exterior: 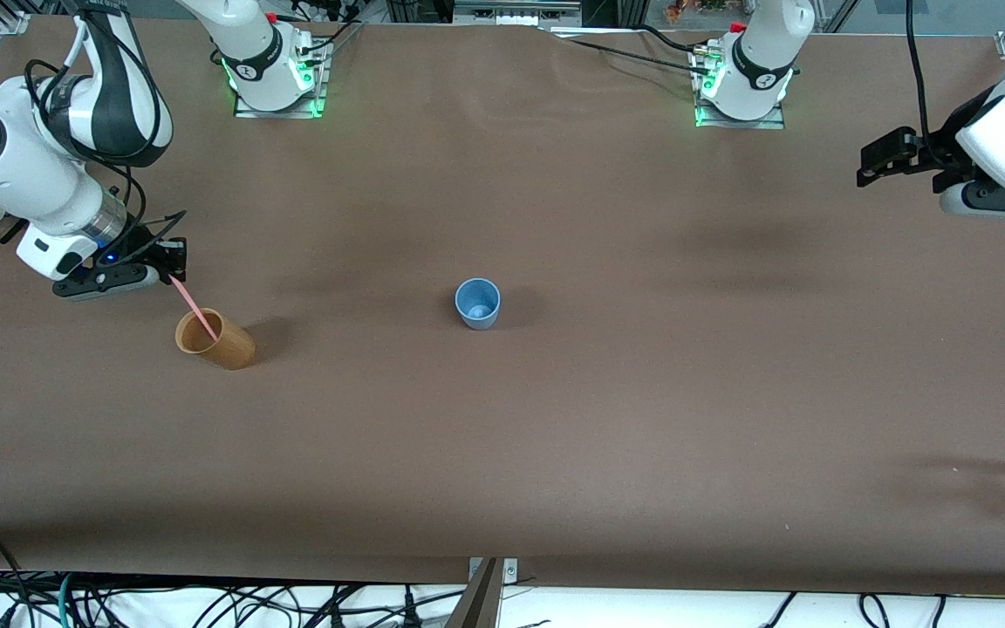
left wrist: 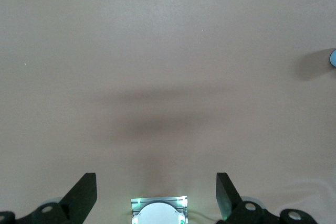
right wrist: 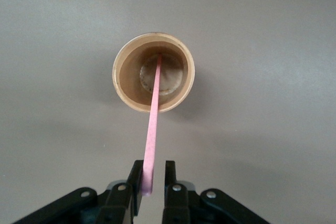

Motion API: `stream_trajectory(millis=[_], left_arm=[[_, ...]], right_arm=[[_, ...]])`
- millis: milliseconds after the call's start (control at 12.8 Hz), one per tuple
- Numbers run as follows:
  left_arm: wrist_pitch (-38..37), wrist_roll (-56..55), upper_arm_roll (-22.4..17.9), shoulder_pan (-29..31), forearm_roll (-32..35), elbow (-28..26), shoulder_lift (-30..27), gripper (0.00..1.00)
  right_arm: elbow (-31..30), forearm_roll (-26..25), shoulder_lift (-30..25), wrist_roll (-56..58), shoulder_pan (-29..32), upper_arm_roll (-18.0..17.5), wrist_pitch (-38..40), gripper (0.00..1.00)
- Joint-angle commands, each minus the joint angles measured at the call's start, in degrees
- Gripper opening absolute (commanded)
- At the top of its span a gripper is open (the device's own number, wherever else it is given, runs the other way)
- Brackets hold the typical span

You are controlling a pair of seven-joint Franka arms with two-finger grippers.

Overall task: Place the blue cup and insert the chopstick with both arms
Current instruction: 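Release the blue cup and return the left gripper while the right gripper grasps the chopstick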

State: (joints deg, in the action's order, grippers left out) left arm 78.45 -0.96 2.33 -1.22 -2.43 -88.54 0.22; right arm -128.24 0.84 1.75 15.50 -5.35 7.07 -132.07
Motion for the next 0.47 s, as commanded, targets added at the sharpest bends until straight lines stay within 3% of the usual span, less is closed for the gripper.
stream_trajectory(millis=[0, 391], left_arm=[[1.36, 1.22, -4.23, -4.38, 0.76, -2.25, -1.89, 1.0], [1.36, 1.22, -5.4, -5.02, 0.41, -1.11, 0.14, 1.0]], right_arm=[[-0.7, 0.74, -0.7, 1.03, 0.17, -0.13, -0.47, 0.16], [-0.52, 1.09, -0.7, 0.85, 0.17, -0.13, -0.38, 0.1]])
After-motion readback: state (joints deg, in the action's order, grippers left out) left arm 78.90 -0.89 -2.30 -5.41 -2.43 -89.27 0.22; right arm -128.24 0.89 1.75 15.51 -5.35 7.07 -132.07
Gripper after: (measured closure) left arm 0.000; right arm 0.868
